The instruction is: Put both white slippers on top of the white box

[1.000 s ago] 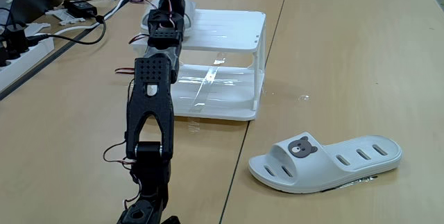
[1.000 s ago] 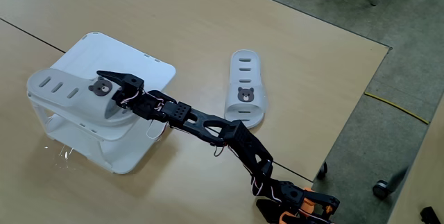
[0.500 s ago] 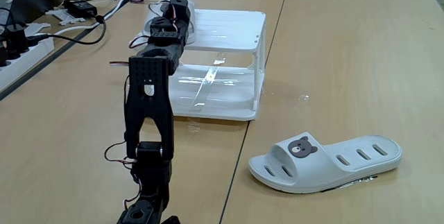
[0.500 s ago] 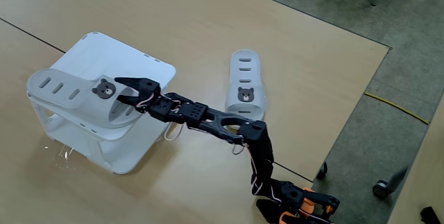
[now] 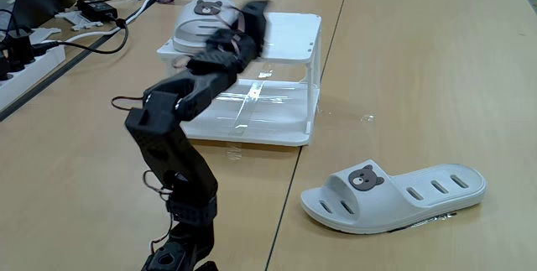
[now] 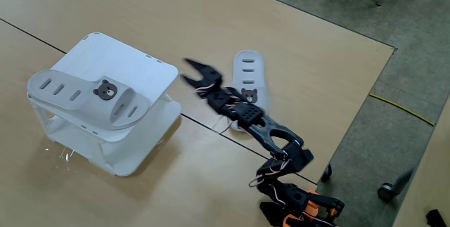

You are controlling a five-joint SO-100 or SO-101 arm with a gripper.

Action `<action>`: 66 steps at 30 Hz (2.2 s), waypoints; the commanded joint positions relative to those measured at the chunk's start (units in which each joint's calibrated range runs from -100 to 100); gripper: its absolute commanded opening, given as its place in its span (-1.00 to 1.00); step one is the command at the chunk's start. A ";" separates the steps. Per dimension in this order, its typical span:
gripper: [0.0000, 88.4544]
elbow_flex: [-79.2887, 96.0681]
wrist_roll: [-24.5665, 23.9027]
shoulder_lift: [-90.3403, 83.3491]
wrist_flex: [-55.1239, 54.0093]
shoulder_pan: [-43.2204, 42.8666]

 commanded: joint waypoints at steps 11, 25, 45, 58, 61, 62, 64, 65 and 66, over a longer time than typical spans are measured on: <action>-0.98 48.67 0.42 -32.55 -12.21 14.59; -0.98 54.98 0.42 -16.56 -12.56 12.20; -0.98 54.89 0.42 1.61 -28.09 21.82; -0.52 54.71 0.42 10.95 -37.58 21.82; -0.51 52.10 0.42 12.55 -38.96 22.73; -0.51 50.47 0.42 13.39 -38.96 23.55; -0.51 46.95 0.42 15.24 -38.96 25.44; -0.51 45.60 0.42 15.83 -38.96 26.35; -0.51 44.25 0.42 16.25 -38.96 26.92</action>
